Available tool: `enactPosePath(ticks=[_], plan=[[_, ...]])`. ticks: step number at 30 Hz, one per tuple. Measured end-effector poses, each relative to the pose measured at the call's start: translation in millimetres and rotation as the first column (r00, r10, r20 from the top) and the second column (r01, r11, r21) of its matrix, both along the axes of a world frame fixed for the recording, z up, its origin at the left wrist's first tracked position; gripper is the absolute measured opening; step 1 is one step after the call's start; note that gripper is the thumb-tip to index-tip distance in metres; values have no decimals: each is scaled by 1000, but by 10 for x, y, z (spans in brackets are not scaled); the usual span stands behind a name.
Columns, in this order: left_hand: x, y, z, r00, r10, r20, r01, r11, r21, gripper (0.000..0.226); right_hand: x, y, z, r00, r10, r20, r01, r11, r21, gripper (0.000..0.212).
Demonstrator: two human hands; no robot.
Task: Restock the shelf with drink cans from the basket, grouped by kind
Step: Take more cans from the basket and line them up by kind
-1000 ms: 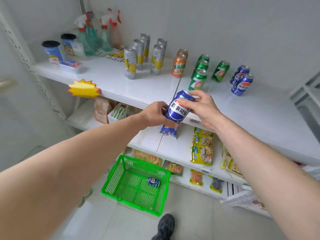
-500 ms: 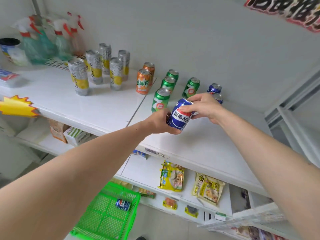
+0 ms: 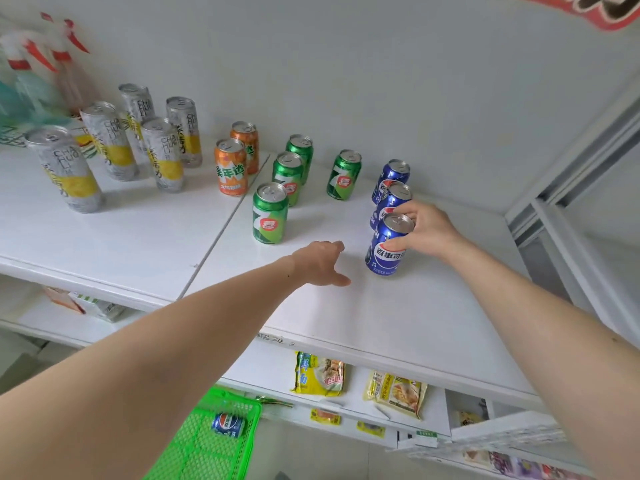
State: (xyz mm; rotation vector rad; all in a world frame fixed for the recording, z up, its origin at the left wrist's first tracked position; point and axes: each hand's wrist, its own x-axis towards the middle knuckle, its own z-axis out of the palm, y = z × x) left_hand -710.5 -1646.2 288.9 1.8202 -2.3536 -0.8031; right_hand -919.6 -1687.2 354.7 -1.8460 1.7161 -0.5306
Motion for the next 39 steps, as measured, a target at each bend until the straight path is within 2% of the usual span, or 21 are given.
enactPosePath(ticks=[13, 21, 25, 30, 33, 39], plan=[[-46, -138, -96, 991, -18, 133, 17, 1000, 12, 71, -132, -179, -152, 999, -38, 20, 38, 999, 14, 75], [-42, -158, -117, 992, -7, 125, 6, 1000, 3, 71, -132, -166, -151, 999, -46, -24, 46, 999, 23, 74], [-1, -87, -114, 997, 0, 81, 3, 999, -45, 68, -48, -108, -63, 999, -14, -50, 13, 1000, -19, 83], [170, 69, -82, 1000, 24, 7, -23, 993, -118, 56, 316, 16, 85, 995, -52, 86, 69, 975, -211, 59], [385, 221, -52, 999, 44, -27, -47, 987, -152, 51, 637, 139, 40, 997, 29, 74, -3, 946, -325, 40], [1172, 725, -83, 992, 104, -69, -116, 975, -191, 43, 1446, 566, -216, 989, 104, 102, -58, 921, -384, 24]])
